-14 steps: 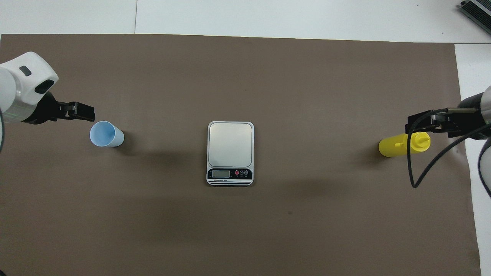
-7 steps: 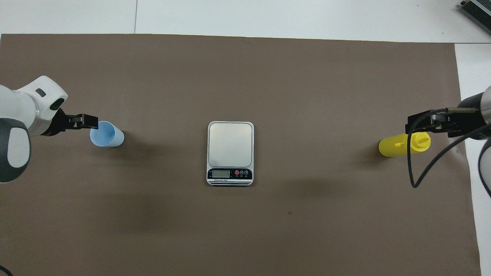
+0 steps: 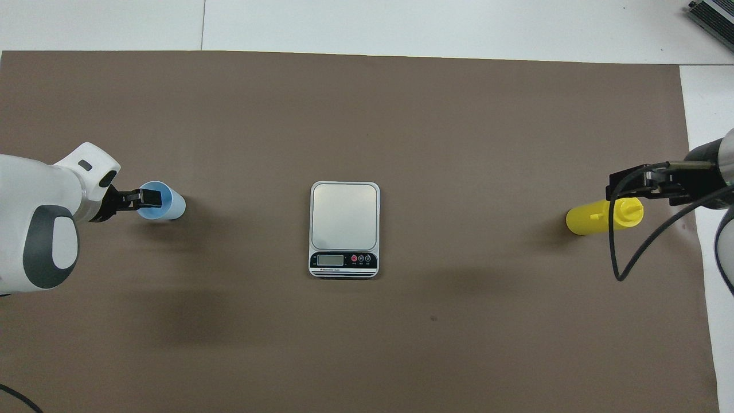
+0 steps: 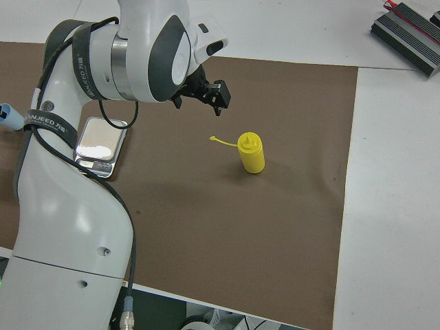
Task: Pour seasoning into cup on scale with both arms
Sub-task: 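Reach the left gripper to the light blue cup and grasp it, then carry the blue cup with the left gripper onto the scale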
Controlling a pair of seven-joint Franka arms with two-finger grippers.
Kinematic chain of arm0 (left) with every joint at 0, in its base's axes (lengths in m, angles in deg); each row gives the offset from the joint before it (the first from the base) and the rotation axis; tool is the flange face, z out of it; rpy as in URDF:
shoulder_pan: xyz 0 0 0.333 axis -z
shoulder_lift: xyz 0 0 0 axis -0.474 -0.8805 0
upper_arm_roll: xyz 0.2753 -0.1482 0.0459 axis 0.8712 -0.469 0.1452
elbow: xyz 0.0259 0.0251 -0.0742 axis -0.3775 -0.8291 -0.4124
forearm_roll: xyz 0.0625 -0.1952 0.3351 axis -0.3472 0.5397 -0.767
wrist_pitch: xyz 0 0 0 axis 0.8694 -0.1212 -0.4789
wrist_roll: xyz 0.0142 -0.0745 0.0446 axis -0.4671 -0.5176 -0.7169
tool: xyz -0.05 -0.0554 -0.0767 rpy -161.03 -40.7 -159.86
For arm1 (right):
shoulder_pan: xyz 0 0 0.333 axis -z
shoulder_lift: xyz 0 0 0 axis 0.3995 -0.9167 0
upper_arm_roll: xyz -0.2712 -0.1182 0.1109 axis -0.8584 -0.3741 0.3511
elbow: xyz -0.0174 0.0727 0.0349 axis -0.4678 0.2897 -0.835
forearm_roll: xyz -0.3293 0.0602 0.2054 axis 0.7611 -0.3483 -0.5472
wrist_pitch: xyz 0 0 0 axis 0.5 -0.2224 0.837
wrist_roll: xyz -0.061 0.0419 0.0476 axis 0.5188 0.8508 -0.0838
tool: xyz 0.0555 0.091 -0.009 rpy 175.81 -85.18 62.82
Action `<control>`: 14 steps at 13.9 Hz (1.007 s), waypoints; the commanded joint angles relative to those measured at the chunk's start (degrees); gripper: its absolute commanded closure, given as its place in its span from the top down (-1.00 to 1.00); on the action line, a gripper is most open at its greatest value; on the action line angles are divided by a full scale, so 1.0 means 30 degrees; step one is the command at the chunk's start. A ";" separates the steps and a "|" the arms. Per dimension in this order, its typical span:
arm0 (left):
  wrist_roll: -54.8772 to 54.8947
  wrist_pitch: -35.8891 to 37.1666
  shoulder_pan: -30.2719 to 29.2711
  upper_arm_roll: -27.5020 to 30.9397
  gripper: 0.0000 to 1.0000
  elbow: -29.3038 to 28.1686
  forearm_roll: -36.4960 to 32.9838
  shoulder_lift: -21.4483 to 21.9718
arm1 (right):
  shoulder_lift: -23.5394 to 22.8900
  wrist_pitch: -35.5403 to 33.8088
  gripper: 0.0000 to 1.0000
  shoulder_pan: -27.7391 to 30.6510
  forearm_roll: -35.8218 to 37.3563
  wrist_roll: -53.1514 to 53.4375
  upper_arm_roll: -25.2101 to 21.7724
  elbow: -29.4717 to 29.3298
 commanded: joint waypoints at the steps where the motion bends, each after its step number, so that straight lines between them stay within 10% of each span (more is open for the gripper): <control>1: -0.0273 -0.1031 0.0148 0.0024 0.96 -0.0173 0.0253 -0.0679 | 0.0191 -0.0097 1.00 0.0254 -0.0020 -0.0496 0.0099 0.0215; 4: -0.0070 -0.0975 0.0148 0.0024 -0.99 -0.0026 0.0224 -0.0856 | 0.0191 -0.0097 1.00 0.0254 -0.0020 -0.0496 0.0099 0.0215; 14: 0.0079 0.3997 0.0497 -0.0152 -1.00 0.4185 0.0253 -0.0739 | 0.0191 -0.0097 1.00 0.0254 -0.0020 -0.0496 0.0099 0.0215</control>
